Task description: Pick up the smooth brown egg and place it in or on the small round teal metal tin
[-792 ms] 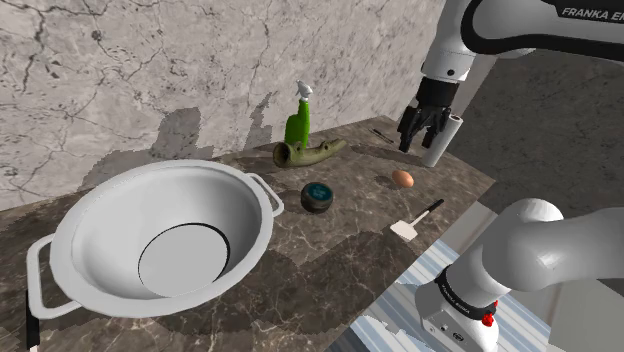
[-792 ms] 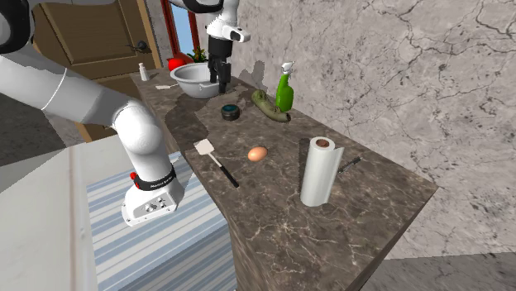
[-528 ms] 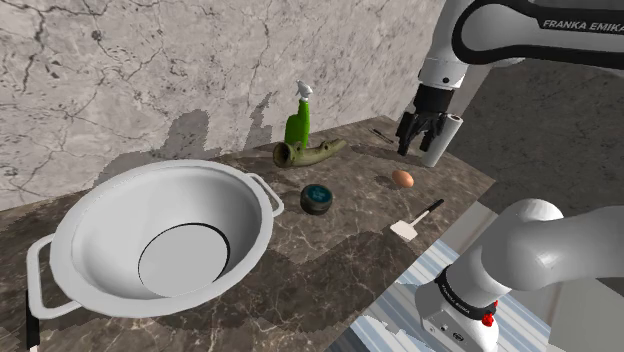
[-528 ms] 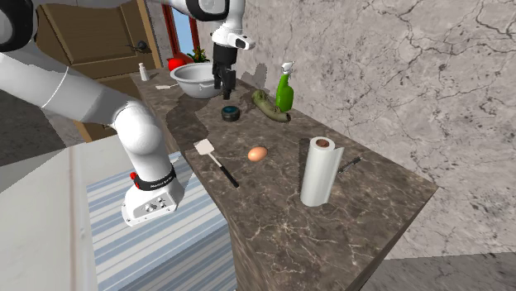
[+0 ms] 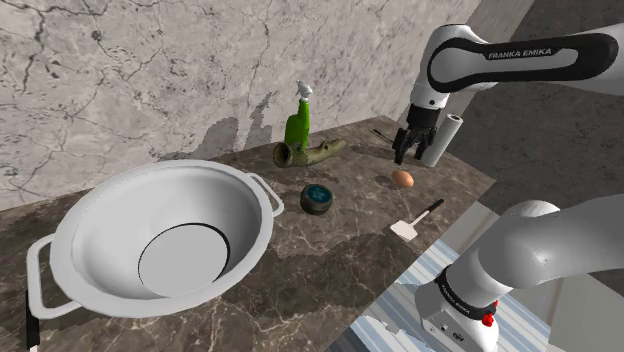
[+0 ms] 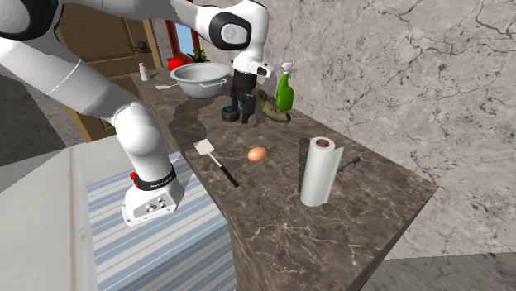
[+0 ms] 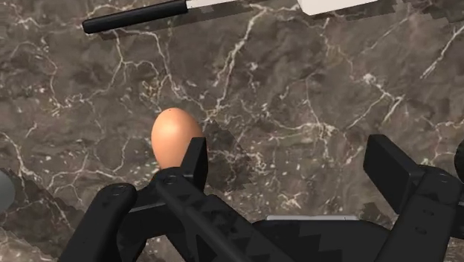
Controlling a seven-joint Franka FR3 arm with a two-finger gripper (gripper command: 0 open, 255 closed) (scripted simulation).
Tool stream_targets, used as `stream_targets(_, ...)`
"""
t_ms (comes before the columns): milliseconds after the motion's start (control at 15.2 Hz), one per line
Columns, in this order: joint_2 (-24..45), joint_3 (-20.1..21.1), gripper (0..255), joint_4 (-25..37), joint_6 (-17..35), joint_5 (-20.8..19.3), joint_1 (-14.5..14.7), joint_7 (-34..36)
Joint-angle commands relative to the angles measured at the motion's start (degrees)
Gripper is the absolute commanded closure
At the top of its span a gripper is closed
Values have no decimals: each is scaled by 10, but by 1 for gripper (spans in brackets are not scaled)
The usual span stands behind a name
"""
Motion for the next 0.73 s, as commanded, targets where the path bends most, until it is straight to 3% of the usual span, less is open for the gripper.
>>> stream_targets(0,35,-18,0,-3,36,-15,-9,-19)
stream_targets(462,161,-72,0,14,140,-46,-34,-77)
stream_targets(660,180,-78,0,6,167,-48,-36,-83)
